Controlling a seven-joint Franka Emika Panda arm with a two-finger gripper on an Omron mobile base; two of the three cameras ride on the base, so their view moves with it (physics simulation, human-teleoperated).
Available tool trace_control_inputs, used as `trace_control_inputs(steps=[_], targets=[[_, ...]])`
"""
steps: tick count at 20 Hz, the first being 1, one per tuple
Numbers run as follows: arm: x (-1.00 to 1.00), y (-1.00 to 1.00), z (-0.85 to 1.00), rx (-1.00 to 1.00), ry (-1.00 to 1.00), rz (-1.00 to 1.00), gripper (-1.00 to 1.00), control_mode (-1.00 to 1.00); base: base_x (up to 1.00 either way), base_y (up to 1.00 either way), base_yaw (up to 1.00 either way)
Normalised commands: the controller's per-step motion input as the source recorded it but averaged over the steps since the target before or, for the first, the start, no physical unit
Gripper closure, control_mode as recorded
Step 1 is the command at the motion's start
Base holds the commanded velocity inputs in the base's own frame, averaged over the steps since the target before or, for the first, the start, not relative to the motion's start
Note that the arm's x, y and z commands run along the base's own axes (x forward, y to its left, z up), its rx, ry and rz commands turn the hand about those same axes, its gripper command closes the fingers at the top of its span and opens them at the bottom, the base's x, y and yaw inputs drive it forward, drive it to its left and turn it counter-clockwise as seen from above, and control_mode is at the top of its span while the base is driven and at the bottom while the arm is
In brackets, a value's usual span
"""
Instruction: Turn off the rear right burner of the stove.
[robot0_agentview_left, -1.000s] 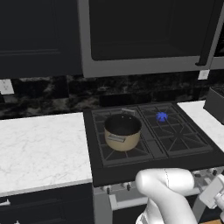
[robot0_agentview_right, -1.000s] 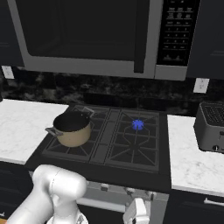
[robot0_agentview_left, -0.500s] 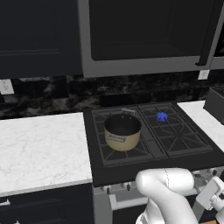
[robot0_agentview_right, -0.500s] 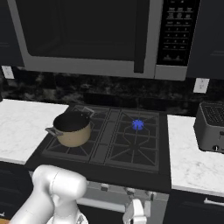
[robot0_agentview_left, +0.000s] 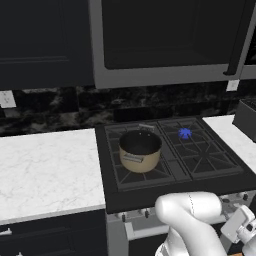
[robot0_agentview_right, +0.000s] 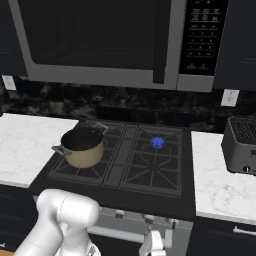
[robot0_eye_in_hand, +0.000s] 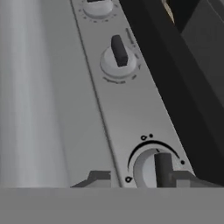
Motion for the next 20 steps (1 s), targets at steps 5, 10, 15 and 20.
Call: trace_control_inputs(steps=[5, 10, 15, 20], targets=[[0.47, -0.2, 0.25, 0.16, 0.14, 0.0, -1.0, -1.0, 0.0, 0.0, 0.0], [0.57, 0.0, 0.34, 0.02, 0.13, -0.05, -1.0, -1.0, 0.0, 0.0, 0.0], [0.54, 0.0, 0.21, 0.01, 0.11, -0.05, -1.0, -1.0, 0.0, 0.0, 0.0], [0.39, -0.06, 0.48, 0.03, 0.03, 0.0, -1.0, -1.0, 0.0, 0.0, 0.0]])
